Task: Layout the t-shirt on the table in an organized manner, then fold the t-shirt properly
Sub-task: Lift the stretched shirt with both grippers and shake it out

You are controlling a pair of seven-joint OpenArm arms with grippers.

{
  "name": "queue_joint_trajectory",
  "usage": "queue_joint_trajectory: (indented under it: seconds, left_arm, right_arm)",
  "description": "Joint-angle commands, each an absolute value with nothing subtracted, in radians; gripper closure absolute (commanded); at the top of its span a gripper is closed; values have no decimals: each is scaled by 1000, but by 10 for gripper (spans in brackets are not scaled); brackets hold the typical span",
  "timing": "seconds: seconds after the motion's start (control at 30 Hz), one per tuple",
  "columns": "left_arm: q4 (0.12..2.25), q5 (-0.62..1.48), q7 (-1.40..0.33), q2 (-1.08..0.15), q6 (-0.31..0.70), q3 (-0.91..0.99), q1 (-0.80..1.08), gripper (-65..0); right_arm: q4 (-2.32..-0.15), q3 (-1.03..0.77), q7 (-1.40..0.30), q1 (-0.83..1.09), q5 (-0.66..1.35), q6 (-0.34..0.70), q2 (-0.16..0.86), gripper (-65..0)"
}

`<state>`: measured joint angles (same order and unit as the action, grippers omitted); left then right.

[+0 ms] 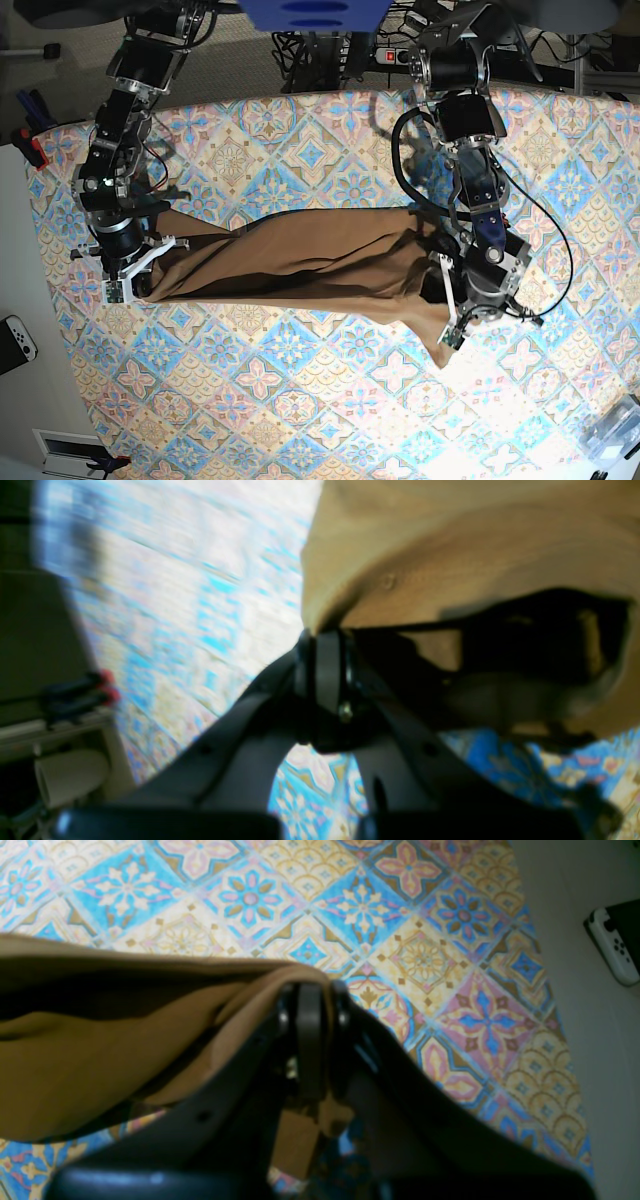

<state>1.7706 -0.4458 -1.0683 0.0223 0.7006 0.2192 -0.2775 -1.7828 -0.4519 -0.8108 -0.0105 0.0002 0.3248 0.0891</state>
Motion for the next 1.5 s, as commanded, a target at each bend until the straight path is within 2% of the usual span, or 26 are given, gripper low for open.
queue_joint_trajectory:
  seconds: [0.0, 0.07, 0.23, 0.37, 0.67, 0.83, 1.03, 1.2, 1.33, 1.47]
  left_arm:
    - [1738, -443, -1056, 22, 698, 213, -300, 0]
    - [1690, -449, -1067, 22, 698, 179, -329, 0]
    - [1808, -443, -1125, 44, 698, 168, -409, 0]
    - [1658, -458, -1141, 70, 698, 176, -604, 0]
    - [1248, -456, -1136, 58, 698, 176, -952, 0]
    - [1090, -455, -1049, 35, 698, 176, -1092, 0]
    - [828, -452, -940, -1, 529, 196, -1309, 0]
    - [699, -441, -914, -8, 506, 246, -1309, 0]
    - [711, -441, -964, -15, 510, 246, -1309, 0]
    - [826, -438, -1033, -45, 542, 246, -1309, 0]
  right_arm:
    - [-1797, -453, -785, -28, 12, 321, 101, 0]
    - [-1785, -453, -785, -28, 12, 321, 101, 0]
    - [-1716, -453, -794, -35, 12, 321, 101, 0]
    - [-1658, -455, -796, -183, 10, 321, 105, 0]
    - [-1491, -441, -796, -349, 10, 321, 236, 0]
    - [-1339, -392, -786, -512, 10, 323, 243, 0]
    - [-1150, -328, -756, -713, 10, 323, 282, 0]
    - [-1063, -326, -699, -829, 10, 323, 285, 0]
    - [-1073, -331, -699, -855, 10, 323, 285, 0]
    - [-1122, -331, -699, -852, 12, 323, 285, 0]
